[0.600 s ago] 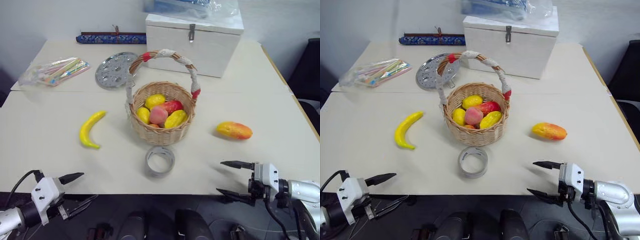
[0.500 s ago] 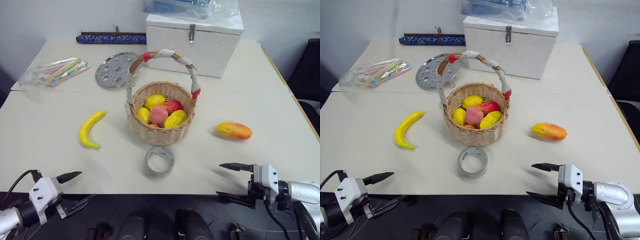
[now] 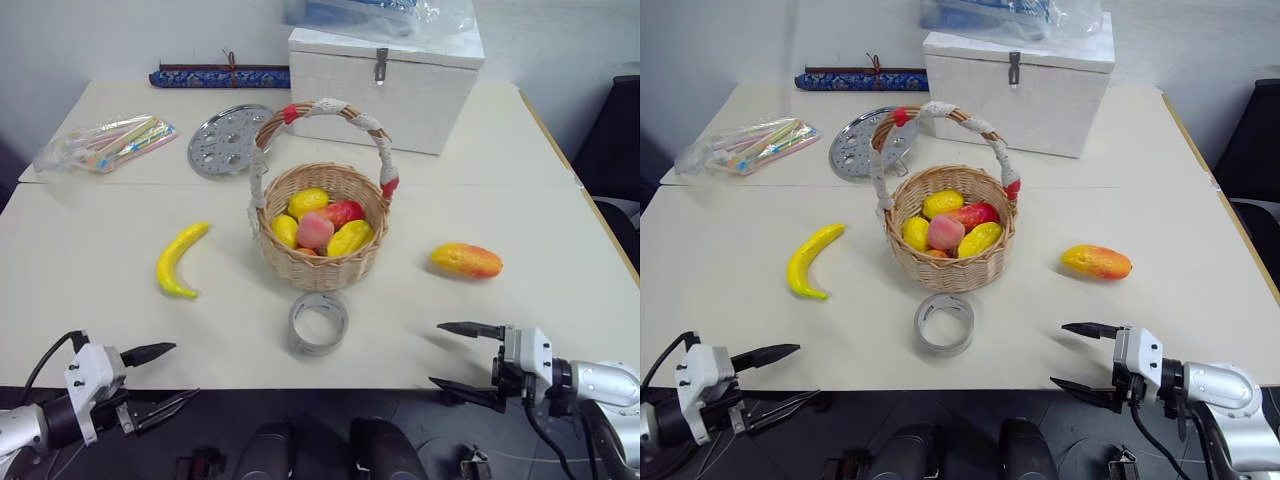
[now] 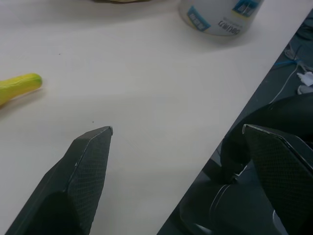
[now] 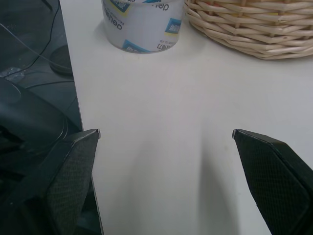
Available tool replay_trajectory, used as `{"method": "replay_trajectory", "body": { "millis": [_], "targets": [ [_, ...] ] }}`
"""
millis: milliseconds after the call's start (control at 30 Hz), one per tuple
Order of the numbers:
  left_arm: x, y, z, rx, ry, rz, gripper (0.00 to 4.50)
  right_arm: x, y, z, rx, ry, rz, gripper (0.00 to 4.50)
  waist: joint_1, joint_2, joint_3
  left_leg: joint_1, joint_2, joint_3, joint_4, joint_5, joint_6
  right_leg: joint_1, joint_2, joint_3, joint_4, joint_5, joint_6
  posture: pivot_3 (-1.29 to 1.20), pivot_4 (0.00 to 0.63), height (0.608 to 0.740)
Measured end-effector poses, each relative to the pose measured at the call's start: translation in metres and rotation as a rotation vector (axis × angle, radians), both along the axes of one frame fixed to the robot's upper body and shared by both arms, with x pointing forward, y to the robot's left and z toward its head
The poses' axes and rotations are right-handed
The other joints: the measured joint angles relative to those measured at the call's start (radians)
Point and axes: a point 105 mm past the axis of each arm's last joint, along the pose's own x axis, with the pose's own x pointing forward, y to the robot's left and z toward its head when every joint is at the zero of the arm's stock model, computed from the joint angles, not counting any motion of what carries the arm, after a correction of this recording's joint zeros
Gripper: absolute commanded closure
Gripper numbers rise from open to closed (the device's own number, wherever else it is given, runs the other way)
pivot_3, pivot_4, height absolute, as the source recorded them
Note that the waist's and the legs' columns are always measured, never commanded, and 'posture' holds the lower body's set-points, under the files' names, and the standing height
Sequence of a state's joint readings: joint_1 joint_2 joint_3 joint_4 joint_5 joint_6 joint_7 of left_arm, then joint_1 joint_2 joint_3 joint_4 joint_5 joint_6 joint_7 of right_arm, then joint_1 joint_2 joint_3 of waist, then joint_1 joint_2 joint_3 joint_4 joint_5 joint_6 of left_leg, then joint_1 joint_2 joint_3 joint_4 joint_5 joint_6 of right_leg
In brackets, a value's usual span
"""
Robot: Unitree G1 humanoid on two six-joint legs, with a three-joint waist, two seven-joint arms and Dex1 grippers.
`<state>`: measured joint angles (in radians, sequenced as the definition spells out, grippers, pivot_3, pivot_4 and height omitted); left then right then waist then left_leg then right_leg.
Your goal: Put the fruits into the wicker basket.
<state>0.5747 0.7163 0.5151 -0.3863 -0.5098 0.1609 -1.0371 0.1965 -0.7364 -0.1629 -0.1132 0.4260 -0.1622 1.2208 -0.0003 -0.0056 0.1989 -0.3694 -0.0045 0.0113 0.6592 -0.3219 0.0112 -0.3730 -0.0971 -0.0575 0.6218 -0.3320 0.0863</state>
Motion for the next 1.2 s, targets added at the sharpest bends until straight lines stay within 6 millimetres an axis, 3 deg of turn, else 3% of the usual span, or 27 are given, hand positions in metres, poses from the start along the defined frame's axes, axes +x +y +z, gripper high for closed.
{"method": "replay_trajectory", "body": {
  "millis": [100, 233, 333, 433, 667, 800, 933, 1133, 1200],
  "targets": [
    [-0.004, -0.011, 0.009, 0.022, -0.003, -0.105, 0.02, -0.004, 0.011, 0.008, 0.014, 0.016, 0.066, 0.00, 0.000, 0.000, 0.000, 0.000, 0.000, 0.000, 0.000, 0.000, 0.000, 0.000, 0.000, 0.000, 0.001, 0.000, 0.000, 0.00, 0.150, 0.740],
    [0.004, -0.040, 0.043, 0.067, -0.144, -0.285, 0.02, -0.002, 0.058, 0.050, 0.030, -0.076, 0.292, 0.00, -0.002, 0.001, 0.000, 0.000, 0.000, -0.001, 0.001, 0.000, 0.000, 0.000, 0.000, 0.000, 0.001, 0.001, -0.001, 0.00, 0.150, 0.740],
    [0.008, -0.049, 0.048, 0.066, -0.164, -0.326, 0.02, 0.001, 0.092, 0.068, -0.013, -0.067, 0.439, 0.00, -0.007, 0.003, 0.000, -0.001, 0.000, -0.001, 0.001, 0.002, -0.004, -0.002, 0.001, 0.000, 0.001, 0.001, -0.001, 0.00, 0.150, 0.740],
    [0.009, -0.053, 0.043, 0.038, -0.135, -0.327, 0.02, 0.008, 0.111, 0.064, -0.158, -0.034, 0.543, 0.00, -0.004, 0.003, 0.000, -0.002, 0.000, -0.001, 0.001, 0.002, -0.004, -0.002, 0.001, 0.000, 0.000, 0.000, -0.002, 0.00, 0.150, 0.740],
    [0.000, -0.054, 0.027, 0.009, -0.048, -0.318, 0.02, 0.045, 0.159, 0.046, -0.383, -0.059, 0.623, 0.00, -0.005, 0.002, 0.000, -0.002, 0.000, -0.001, 0.002, 0.002, -0.004, -0.003, 0.001, -0.001, 0.000, 0.000, -0.002, 0.00, 0.150, 0.740],
    [0.001, -0.054, 0.026, 0.010, -0.049, -0.311, 0.00, 0.042, 0.166, 0.031, -0.479, -0.035, 0.691, 0.94, -0.001, 0.002, 0.000, -0.003, 0.000, -0.001, 0.003, 0.002, -0.003, -0.002, 0.000, -0.001, 0.000, 0.000, -0.002, 0.00, 0.150, 0.740],
    [0.003, -0.056, 0.027, 0.008, -0.060, -0.317, 0.00, 0.042, 0.161, 0.024, -0.523, -0.022, 0.711, 2.27, -0.005, 0.002, 0.000, -0.003, 0.000, -0.001, 0.004, 0.002, -0.003, -0.002, 0.001, -0.001, 0.001, 0.000, -0.002, 0.00, 0.150, 0.740],
    [0.018, -0.066, 0.027, -0.009, -0.083, -0.346, 0.00, 0.030, 0.156, 0.030, -0.487, 0.014, 0.764, 4.15, -0.002, 0.002, 0.000, -0.003, 0.000, -0.001, 0.003, 0.002, -0.004, -0.003, 0.001, -0.001, 0.002, 0.000, -0.001, 0.00, 0.150, 0.740],
    [0.020, -0.072, 0.026, -0.020, -0.080, -0.372, 0.00, 0.019, 0.143, 0.036, -0.425, 0.071, 0.759, 4.17, 0.002, 0.002, 0.000, -0.004, 0.000, -0.002, 0.003, 0.002, -0.003, -0.002, 0.000, -0.001, 0.001, 0.000, -0.001, 0.00, 0.150, 0.740]
  ]
}}
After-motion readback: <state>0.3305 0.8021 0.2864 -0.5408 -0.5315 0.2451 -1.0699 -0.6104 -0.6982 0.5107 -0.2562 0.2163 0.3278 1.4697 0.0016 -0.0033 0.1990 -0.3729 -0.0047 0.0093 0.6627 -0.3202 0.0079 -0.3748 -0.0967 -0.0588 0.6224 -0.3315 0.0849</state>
